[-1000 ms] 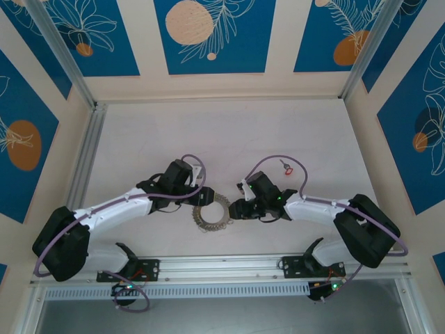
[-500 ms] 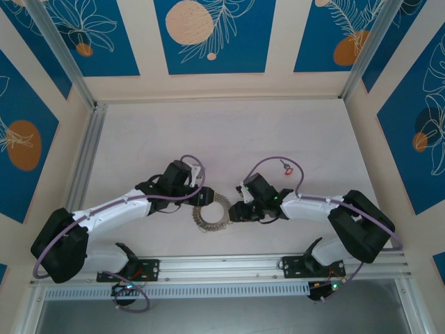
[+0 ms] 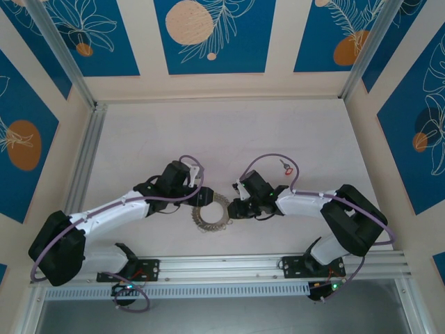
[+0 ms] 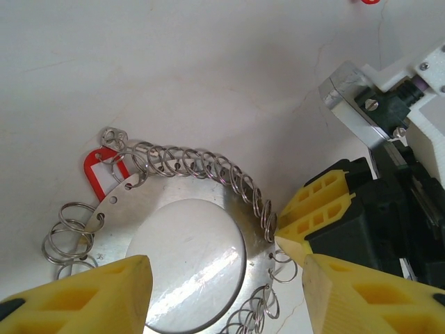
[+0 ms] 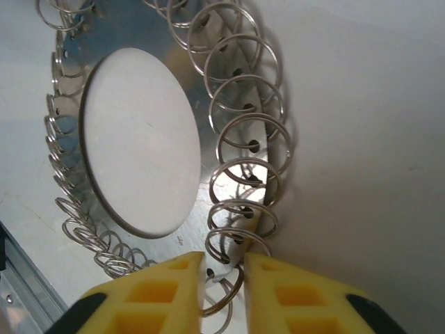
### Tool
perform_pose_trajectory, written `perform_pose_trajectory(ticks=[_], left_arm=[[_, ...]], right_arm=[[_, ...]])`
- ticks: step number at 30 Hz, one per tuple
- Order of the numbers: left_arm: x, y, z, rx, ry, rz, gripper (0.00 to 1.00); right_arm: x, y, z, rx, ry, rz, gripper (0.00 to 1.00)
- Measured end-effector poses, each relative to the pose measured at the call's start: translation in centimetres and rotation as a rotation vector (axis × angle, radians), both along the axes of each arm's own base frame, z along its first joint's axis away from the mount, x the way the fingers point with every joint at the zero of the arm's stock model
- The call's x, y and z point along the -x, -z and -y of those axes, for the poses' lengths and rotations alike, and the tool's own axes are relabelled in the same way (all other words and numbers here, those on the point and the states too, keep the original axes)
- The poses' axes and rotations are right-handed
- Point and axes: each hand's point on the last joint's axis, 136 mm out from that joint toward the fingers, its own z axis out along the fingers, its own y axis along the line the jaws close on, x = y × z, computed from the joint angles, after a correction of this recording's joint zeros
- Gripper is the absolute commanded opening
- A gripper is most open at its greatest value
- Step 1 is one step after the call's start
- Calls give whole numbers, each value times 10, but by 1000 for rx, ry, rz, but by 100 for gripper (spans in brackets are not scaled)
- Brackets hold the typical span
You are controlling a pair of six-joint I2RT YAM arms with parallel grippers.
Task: Put the keys on the keyring
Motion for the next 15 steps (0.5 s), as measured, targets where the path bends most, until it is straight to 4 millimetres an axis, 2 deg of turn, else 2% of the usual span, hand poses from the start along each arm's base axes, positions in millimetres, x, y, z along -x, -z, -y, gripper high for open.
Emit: perform_pose_trajectory(ticks=[8,13,15], left_arm=[[0,0,0,0,0,0,59],[0,0,0,-1,0,0,59],[0,1,0,-1,0,-1,59]], right_arm=[[1,3,4,35,-2,6,20],[10,0,1,53,-38,12,38],[16,-4,0,53,-57,18,41]])
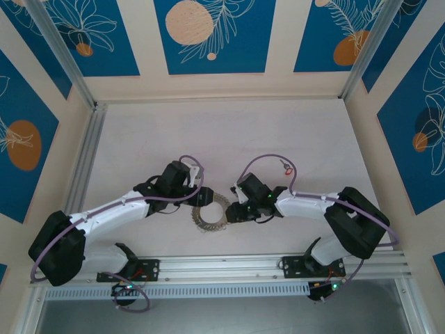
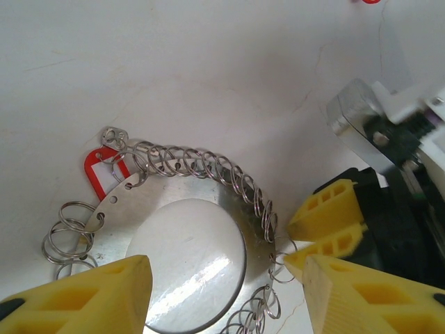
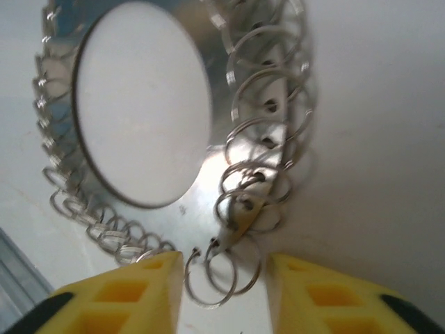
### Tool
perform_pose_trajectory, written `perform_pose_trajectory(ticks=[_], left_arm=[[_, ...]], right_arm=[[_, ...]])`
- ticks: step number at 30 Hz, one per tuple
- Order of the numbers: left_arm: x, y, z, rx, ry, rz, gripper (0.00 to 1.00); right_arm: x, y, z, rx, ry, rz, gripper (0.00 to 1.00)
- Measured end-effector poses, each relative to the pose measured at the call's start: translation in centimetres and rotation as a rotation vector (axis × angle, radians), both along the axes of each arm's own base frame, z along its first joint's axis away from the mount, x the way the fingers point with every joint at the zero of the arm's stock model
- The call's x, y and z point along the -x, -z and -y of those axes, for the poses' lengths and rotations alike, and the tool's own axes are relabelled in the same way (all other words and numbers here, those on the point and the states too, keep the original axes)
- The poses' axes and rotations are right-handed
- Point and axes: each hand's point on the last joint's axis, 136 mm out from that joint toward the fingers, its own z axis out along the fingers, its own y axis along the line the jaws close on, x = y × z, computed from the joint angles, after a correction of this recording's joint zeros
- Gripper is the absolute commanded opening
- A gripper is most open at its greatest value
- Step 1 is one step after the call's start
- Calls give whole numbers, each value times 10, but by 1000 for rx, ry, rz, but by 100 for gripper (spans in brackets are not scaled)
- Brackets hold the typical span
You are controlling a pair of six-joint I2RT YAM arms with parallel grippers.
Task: Put the keys on the keyring
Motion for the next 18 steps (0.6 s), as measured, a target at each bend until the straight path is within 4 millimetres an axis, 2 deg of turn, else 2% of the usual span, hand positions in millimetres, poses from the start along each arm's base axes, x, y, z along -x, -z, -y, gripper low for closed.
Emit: perform_pose_trajectory(ticks=[5,11,18], left_arm=[[2,3,-1,-5,0,-5,59],[3,-3,-3,10,0,11,59],[4,-7,-3,17,3,22,59]], right_arm=[[10,-8,-1,3,-40,19,47],[22,-2,19,165,-138,95,52],[3,-12,19,260,-193,253,50]])
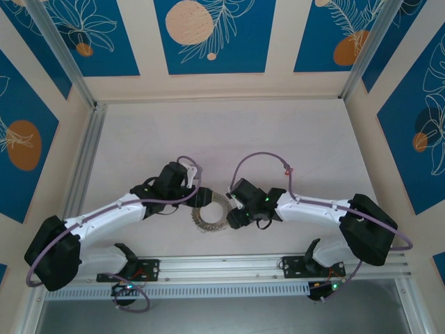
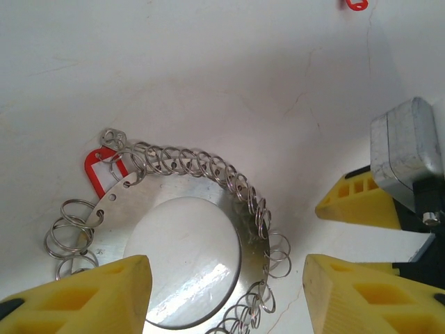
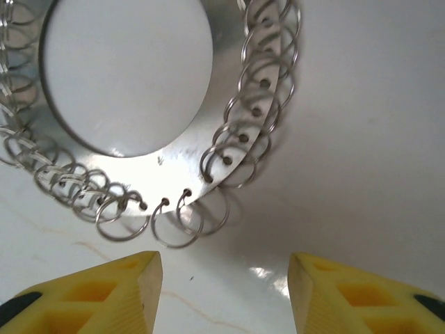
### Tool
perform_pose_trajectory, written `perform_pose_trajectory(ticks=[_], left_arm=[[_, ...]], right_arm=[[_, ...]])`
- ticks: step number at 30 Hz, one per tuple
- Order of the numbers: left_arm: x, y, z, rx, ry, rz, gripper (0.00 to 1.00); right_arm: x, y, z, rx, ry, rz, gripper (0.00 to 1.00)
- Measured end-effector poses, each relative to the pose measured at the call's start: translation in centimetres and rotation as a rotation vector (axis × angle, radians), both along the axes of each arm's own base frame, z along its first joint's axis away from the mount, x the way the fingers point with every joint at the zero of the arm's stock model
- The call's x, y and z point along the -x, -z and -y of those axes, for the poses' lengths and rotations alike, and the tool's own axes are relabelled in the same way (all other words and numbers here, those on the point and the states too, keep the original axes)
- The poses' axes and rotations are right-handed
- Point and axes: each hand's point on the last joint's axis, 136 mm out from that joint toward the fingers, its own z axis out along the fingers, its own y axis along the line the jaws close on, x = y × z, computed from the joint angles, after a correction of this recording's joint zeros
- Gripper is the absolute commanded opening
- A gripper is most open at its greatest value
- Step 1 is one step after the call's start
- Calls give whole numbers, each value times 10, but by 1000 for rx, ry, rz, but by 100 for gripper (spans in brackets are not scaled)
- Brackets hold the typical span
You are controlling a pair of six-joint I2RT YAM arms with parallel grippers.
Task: Put the keys on the keyring
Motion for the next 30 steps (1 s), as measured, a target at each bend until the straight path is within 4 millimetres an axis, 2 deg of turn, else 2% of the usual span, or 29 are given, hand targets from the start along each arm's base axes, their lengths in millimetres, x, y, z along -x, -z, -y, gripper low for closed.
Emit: perform_pose_trajectory(ticks=[3,11,18,23,26,30], left_arm=[[1,-1,-1,3,2,4,60],[9,-4,-8,17,8,28,61],[12,-9,-11,21,23,58,61],[17,-3,-18,11,16,46,60],[17,-3,-23,5,4,41,58],[13,2,-33,-24,-33,27,56]], right_arm=[[0,6,-3,44,-44,29,48],[22,27,-24,186,-256,152,44],[25,27,-34,277,-321,195,38],[29,26,-39,310,-366,233,28],[30,25,-45,293,-386,251,24],[33,19,-63,204,-406,282,16]])
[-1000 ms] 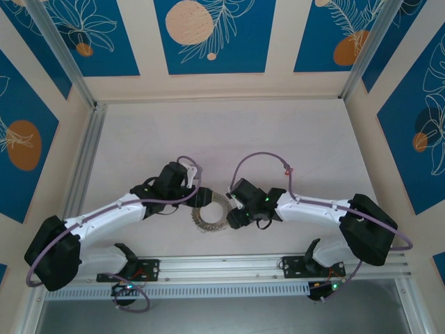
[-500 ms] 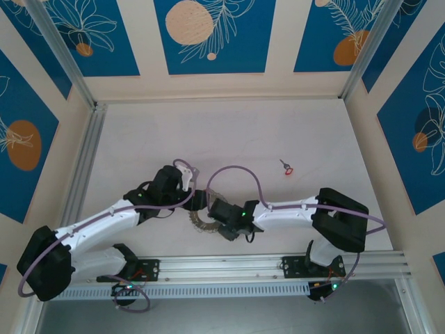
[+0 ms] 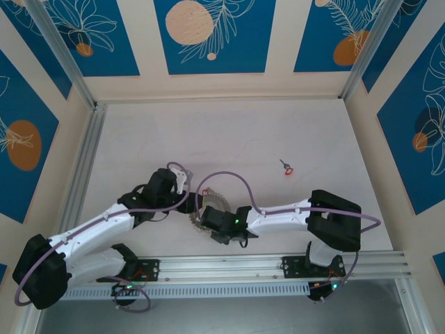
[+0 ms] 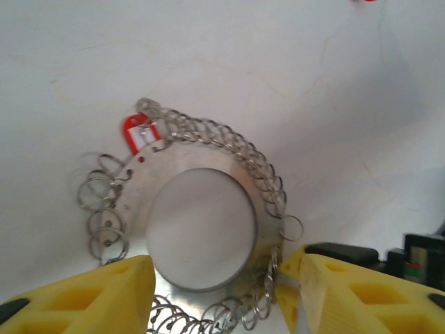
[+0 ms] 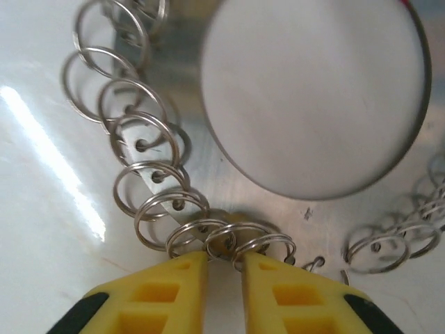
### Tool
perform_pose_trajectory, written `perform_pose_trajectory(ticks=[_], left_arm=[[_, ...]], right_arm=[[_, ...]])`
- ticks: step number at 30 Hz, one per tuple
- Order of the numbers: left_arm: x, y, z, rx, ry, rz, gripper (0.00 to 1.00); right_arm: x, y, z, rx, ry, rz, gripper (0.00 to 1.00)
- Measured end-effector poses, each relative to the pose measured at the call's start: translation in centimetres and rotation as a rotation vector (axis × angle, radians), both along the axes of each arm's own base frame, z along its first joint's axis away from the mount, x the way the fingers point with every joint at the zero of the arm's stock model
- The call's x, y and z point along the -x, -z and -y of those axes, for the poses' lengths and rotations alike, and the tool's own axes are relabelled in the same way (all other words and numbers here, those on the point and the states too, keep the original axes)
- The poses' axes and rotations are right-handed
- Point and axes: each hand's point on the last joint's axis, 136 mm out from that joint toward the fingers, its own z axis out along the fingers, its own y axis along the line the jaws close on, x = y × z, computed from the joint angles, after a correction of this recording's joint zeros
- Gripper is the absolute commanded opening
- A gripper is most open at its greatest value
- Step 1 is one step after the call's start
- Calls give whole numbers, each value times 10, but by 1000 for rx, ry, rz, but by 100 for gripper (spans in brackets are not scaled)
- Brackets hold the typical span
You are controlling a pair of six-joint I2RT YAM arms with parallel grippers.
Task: Put the keys on the keyring
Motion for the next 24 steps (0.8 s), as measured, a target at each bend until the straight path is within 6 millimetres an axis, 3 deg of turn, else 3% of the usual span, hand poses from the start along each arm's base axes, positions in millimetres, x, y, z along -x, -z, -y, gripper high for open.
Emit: perform_pose_trajectory(ticks=[7,14,21,24], left_arm=[[-1,6,-10,-41,-33,-12,55],[-2,3,-12,-37,-42,0,55],[1,6,-15,-36,-50,-6,55],[2,7,-17,-33,-54,-5,55]], right_arm=[[0,-28,-2,-143,-8,19,16],[1,-50,11,-238,17,15,38],[3,-30,23,-125,19,-11,52],[1,-23,23,-77,17,-13,54]])
